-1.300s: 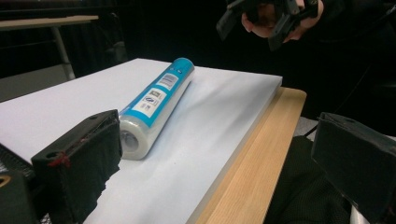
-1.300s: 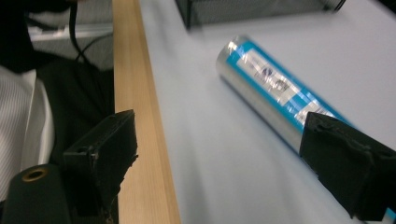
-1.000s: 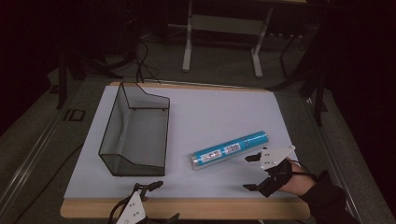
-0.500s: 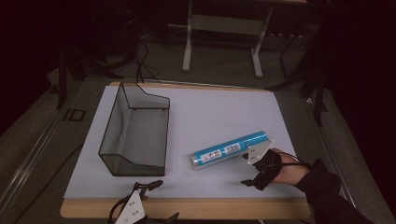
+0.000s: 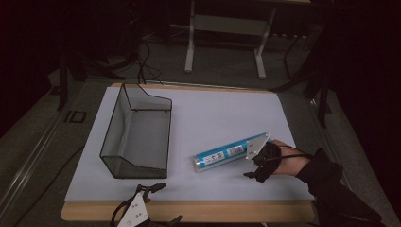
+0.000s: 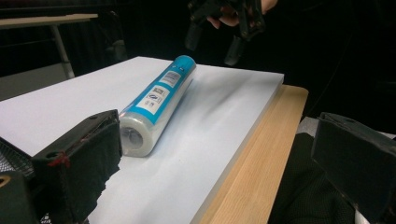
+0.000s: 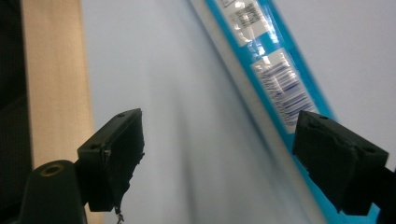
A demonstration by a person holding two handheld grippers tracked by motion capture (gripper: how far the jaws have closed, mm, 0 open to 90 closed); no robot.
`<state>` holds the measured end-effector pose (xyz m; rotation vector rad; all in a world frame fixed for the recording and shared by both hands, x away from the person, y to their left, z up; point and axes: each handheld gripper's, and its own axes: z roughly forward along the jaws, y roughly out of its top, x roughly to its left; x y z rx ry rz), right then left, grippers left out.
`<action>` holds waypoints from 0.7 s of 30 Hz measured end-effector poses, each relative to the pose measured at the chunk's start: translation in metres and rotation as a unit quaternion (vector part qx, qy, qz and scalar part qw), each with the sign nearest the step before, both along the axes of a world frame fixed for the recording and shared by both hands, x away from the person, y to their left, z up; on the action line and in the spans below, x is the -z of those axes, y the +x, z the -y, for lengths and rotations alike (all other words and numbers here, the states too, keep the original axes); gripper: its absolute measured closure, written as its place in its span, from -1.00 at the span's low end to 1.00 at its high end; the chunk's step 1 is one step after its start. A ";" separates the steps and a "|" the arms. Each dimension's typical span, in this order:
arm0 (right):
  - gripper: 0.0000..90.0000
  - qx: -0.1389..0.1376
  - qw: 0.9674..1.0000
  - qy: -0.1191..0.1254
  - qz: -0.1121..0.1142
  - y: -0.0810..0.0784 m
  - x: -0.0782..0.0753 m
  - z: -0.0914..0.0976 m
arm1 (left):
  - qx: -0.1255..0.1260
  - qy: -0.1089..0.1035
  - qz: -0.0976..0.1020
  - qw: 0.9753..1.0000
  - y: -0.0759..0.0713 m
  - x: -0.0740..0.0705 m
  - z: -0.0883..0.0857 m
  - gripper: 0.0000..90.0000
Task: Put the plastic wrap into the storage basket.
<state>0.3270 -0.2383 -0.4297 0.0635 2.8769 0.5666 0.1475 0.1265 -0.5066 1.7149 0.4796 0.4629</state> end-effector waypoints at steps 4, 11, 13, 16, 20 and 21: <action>-0.63 -0.005 1.000 -0.022 0.015 0.011 -0.007 -0.005 | 0.001 0.001 0.001 1.000 0.000 0.000 0.000 -0.95; -0.63 -0.001 0.999 -0.048 0.023 0.028 -0.005 -0.014 | 0.001 0.002 0.000 1.000 0.001 0.000 0.000 -0.95; -0.63 0.001 0.998 -0.058 0.019 0.034 -0.004 -0.017 | 0.001 0.003 -0.001 1.000 0.002 0.000 0.000 -0.95; -0.63 -0.004 0.997 -0.072 0.031 0.042 -0.002 -0.023 | 0.000 0.004 -0.002 1.000 0.001 0.001 0.000 -0.95; -0.63 -0.014 0.996 -0.083 0.035 0.049 0.002 -0.032 | -0.002 0.005 -0.003 1.000 0.001 0.001 0.000 -0.95; -0.63 -0.016 0.995 -0.088 0.034 0.051 0.004 -0.034 | -0.005 0.003 -0.002 1.000 0.000 0.001 -0.001 -0.95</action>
